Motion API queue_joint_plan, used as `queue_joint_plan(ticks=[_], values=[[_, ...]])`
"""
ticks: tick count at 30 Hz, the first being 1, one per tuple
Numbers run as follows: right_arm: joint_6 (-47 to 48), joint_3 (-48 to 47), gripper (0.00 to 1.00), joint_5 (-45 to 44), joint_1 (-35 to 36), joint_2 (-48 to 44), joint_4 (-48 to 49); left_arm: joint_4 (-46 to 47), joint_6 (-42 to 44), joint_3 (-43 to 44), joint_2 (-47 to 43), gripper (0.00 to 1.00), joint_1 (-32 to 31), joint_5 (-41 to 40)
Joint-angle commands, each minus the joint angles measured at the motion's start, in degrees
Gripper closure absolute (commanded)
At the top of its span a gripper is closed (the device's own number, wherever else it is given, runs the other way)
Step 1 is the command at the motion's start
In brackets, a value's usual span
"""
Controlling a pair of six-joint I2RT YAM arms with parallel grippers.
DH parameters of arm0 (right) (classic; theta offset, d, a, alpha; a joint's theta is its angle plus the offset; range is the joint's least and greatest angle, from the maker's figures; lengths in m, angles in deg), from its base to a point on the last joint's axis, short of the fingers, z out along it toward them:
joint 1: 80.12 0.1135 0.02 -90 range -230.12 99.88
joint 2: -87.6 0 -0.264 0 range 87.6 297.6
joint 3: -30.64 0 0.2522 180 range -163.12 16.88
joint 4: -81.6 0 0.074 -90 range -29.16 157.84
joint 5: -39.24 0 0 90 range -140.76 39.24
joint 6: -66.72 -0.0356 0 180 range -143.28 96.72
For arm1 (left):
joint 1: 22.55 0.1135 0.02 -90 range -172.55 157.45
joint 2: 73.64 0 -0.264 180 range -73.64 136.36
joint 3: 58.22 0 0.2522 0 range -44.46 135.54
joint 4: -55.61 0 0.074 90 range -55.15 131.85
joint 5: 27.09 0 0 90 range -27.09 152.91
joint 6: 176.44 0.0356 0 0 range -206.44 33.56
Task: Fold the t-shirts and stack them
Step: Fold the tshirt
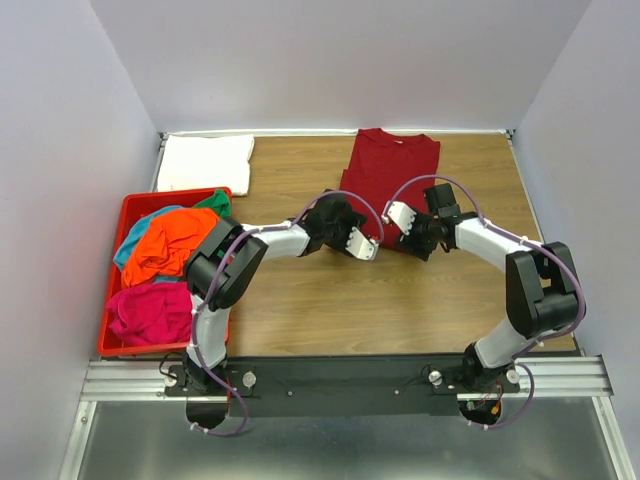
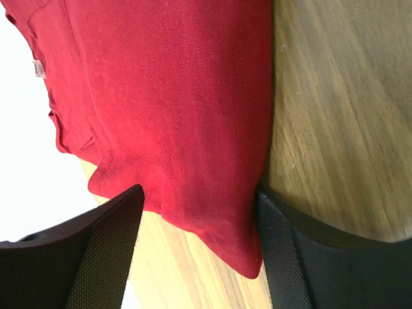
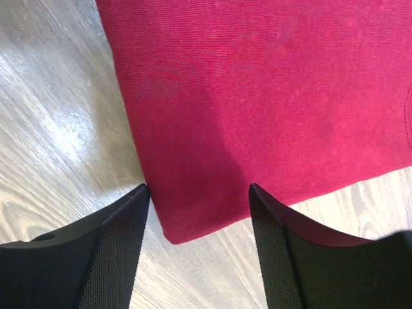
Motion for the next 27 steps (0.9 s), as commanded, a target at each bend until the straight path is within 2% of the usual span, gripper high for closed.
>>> queue_joint_plan(ticks=[1, 2, 3, 4, 10, 16, 19, 21, 22, 23, 25, 27], values=[[-1.2, -1.5, 0.35, -1.2, 0.0, 1.0, 1.0, -2.6, 0.2, 1.1, 2.7, 0.3, -0.2, -3.9], [-1.4, -1.6, 0.38, -1.2, 0.0, 1.2, 1.0, -2.6, 0.0, 1.1, 2.8, 0.34, -0.3, -4.1], [-1.5, -1.7, 0.41, -1.1, 0.0, 1.4, 0.9, -2.5, -0.2, 1.3, 2.8, 0.58, -0.2, -4.3], [-1.8, -1.7, 0.45, -1.1, 0.0, 1.5, 0.9, -2.6, -0.4, 1.4, 2.9, 0.64, -0.3, -4.4], [-1.8, -1.3, 0.45, -0.5, -0.1, 2.8, 0.4, -2.9, -0.3, 0.8, 2.1, 0.67, -0.2, -3.6], [-2.3, -1.9, 0.36, -3.2, 0.2, 5.5, 0.4, -3.3, -1.1, 1.1, 1.7, 0.69, -0.3, -2.5], [-3.1, -2.6, 0.39, -4.5, 0.5, 7.0, 0.4, -3.5, -2.2, 1.3, 1.2, 0.72, -0.3, -1.6], [-4.5, -3.1, 0.58, -4.7, 0.6, 7.8, 0.2, -4.1, -2.7, 1.4, 0.6, 0.78, -0.4, -0.8], [-4.8, -3.5, 0.77, -4.4, 0.7, 7.8, -0.4, -5.1, -3.3, 1.5, 0.2, 0.82, -0.4, -0.5], [-5.1, -3.6, 0.85, -3.9, 0.7, 7.7, -1.2, -5.7, -3.7, 1.6, -0.1, 0.84, -0.5, -0.3], [-5.1, -3.9, 0.96, -1.3, 0.9, 6.0, -5.5, -9.9, -5.0, 2.3, -1.2, 0.91, -0.7, 1.3], [-4.2, -3.3, 0.98, 1.5, 1.0, 2.5, -8.7, -12.5, -6.2, 2.2, -2.4, 0.92, -0.7, 2.6]])
